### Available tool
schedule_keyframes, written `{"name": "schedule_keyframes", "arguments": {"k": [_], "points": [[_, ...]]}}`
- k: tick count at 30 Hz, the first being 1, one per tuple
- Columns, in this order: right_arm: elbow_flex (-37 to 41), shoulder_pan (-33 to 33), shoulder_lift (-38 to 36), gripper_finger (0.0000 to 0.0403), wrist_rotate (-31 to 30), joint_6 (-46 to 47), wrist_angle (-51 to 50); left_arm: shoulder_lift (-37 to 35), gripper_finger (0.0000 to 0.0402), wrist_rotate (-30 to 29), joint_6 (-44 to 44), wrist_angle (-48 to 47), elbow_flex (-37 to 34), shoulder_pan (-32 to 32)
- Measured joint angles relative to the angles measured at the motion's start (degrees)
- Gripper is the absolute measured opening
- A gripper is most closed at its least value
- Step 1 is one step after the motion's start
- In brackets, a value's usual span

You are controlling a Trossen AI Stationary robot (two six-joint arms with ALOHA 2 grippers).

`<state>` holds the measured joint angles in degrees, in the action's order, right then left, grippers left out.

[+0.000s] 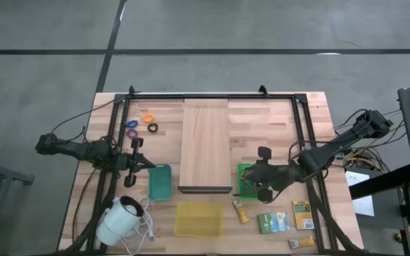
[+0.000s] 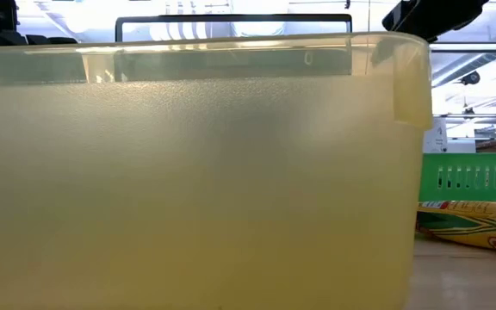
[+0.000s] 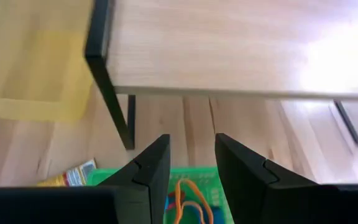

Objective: Pick & Place Office Desk Supplies
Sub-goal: Put the top small yellow crayon box into the yellow bin

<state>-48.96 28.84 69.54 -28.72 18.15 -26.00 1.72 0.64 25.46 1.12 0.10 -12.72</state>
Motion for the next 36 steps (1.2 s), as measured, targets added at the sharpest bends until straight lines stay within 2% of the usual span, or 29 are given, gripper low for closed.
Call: {"name": "schedule_keyframes", "arguments": {"k": [5, 12, 18, 20, 29, 36], "points": [[4.03, -1.69, -3.69, 0.0125, 1.08, -8.16, 8.75, 0.0, 0.0012, 0.0, -0.01, 0.0, 0.01, -0.01], [8.9, -9.62, -7.83, 0.0125, 14.42, -15.7, 18.72, 0.0, 0.0012, 0.0, -0.01, 0.01, 0.0, -0.01], [15.15, -18.23, -10.62, 0.0125, 21.85, -26.41, 29.55, 0.0, 0.0012, 0.0, -0.01, -0.01, 0.0, -0.06], [16.46, -21.04, -12.34, 0.0125, 22.65, -28.55, 31.91, 0.01, 0.0012, 0.0, -0.01, -0.01, 0.01, -0.06], [22.22, -32.22, -24.3, 0.0125, 24.78, -27.68, 32.92, 0.0, 0.0012, 0.0, 0.01, -0.01, 0.0, -0.06], [24.51, -33.23, -35.06, 0.012, 26.3, -23.66, 30.66, 0.02, 0.0012, 0.0, -0.01, 0.01, 0.0, -0.06]]}}
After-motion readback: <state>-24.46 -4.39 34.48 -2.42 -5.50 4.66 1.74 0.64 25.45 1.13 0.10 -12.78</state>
